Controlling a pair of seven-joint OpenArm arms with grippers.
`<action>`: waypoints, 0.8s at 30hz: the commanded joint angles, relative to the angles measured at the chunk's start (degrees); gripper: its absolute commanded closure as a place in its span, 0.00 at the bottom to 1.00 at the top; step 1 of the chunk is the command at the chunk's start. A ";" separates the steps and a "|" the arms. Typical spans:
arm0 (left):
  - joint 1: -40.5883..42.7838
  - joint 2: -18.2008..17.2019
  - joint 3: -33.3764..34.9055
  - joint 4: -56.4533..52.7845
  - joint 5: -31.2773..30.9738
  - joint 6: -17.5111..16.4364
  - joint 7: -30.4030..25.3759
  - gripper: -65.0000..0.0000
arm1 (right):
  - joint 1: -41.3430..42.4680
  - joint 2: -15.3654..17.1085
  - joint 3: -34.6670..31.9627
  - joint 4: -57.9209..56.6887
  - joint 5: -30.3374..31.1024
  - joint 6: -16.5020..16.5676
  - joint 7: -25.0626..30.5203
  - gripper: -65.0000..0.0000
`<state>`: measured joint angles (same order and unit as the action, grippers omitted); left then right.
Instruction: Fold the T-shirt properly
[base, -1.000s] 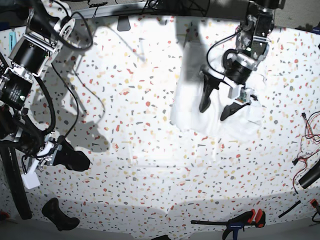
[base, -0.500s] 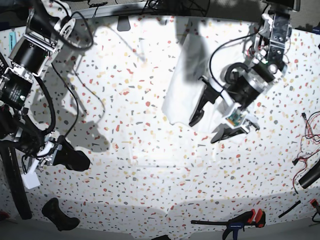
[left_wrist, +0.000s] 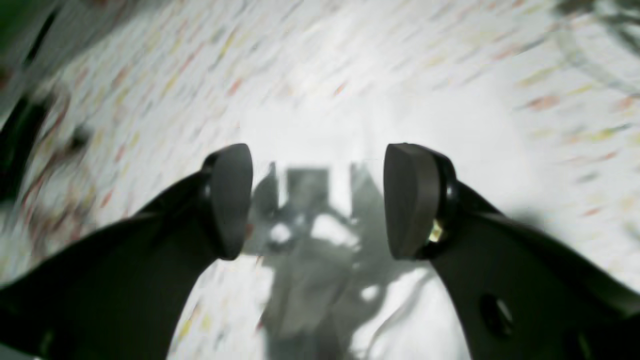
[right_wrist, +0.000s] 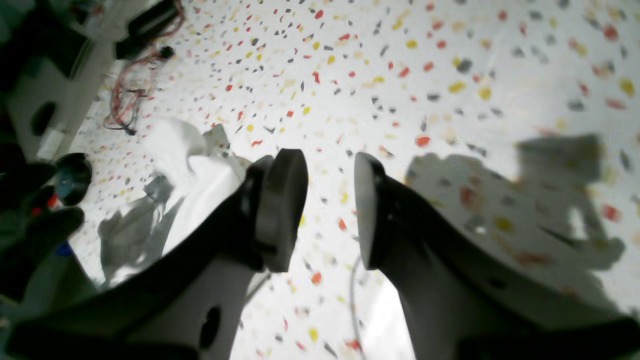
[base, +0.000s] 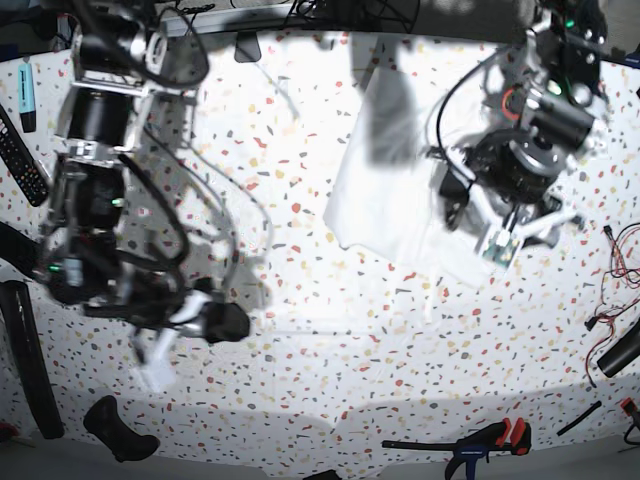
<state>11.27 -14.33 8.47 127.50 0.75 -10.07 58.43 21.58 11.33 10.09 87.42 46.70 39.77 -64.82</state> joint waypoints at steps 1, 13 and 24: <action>1.14 -0.17 -0.17 0.72 2.14 1.44 -0.46 0.40 | 1.60 -0.68 -1.31 0.85 -0.11 0.23 1.90 0.68; 20.20 -0.17 -0.17 0.63 17.59 14.91 -2.84 0.40 | 1.42 -11.04 -12.68 -0.22 -12.63 0.23 6.40 0.68; 12.11 -0.13 -0.17 -18.64 16.79 17.16 -5.18 0.40 | -0.33 -11.96 -13.27 -6.82 -13.97 0.23 5.70 0.68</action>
<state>23.75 -14.06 8.60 108.49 16.91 6.52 53.69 19.81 -0.36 -3.18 79.85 31.62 39.53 -60.18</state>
